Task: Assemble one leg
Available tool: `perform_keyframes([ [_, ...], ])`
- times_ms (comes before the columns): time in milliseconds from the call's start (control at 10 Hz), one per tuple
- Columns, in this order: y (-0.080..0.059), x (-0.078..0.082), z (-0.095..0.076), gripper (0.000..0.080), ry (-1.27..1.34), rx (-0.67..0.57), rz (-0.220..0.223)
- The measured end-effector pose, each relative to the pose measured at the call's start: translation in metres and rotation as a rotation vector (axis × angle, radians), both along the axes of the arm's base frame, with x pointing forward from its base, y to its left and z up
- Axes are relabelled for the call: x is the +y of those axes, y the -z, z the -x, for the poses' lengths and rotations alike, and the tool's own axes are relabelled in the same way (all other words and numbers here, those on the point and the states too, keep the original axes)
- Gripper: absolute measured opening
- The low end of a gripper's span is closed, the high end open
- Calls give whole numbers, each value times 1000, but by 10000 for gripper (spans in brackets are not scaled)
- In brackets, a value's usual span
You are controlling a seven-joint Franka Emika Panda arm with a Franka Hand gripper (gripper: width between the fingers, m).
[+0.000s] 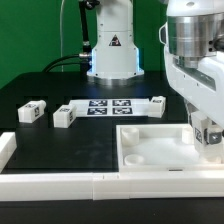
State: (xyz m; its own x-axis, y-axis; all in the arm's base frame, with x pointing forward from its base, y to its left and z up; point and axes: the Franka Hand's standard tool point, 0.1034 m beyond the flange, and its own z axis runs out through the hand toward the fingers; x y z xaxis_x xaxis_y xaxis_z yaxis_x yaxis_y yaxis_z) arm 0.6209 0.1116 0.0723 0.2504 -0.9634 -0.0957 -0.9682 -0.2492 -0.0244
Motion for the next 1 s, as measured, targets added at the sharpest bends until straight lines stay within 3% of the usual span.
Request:
perform_keyframes([
  [100,-1,5,2,588,-44,-3,-2],
  [200,-2,7,4,639,-129,-11,-4],
  [600,0,-8,2,649,-769,-75,-3],
  [1000,-3,-3,2,649,-1153,-113,-2],
])
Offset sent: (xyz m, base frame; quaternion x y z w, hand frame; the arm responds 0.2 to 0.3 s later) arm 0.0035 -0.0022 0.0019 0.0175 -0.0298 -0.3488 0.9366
